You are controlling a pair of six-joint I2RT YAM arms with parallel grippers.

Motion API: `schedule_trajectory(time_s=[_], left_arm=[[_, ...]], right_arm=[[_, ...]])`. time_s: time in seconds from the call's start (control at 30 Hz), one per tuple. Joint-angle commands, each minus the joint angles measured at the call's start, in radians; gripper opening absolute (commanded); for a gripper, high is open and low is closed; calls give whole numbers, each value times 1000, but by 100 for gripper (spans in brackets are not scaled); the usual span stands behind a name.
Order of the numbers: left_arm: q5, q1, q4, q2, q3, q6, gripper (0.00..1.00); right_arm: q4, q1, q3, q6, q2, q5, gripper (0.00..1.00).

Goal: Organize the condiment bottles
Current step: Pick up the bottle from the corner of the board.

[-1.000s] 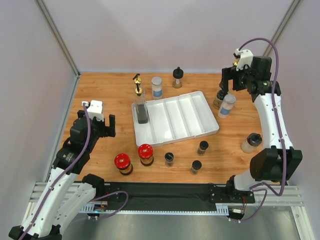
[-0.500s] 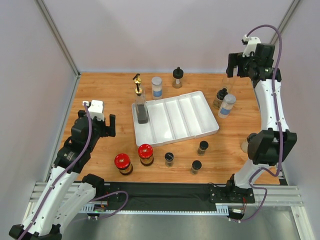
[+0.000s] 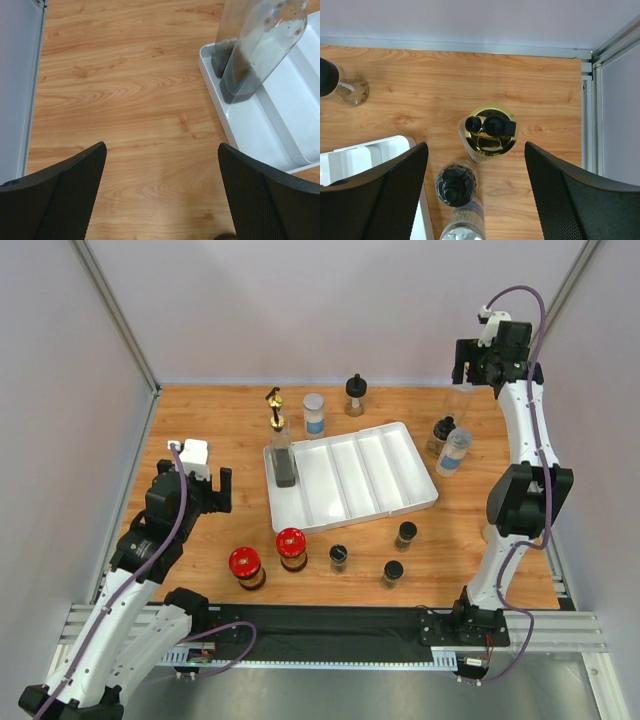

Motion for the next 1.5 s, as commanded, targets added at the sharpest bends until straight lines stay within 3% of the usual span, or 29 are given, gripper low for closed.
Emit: schedule_trajectory(time_s=[0.0,0.53,0.63,0.67,0.77,0.83,1.47], left_arm=[[-16,-5,25,4,-7,17,100],[-25,-4,24,13,-8,19,100],[-27,-4,24,11,-8,20,100],[-28,-4,24,13,-8,19,100],[-28,-4,25,11,-7,19,100],[-28,-4,24,13,-8,17,100],[-22,-4,24,4,-8,17,100]], right_arm=[[54,-2,67,20,24,23,79],[130,-2,83,-3,85,29,58],[140,-2,80,-12,87,23,41],[143,-2,80,-15,85,23,29],[150,-2,74,-28,76,31,9],[167,-2,61,-37,55,34,1],[313,-3,25,-80,-139,41,0]])
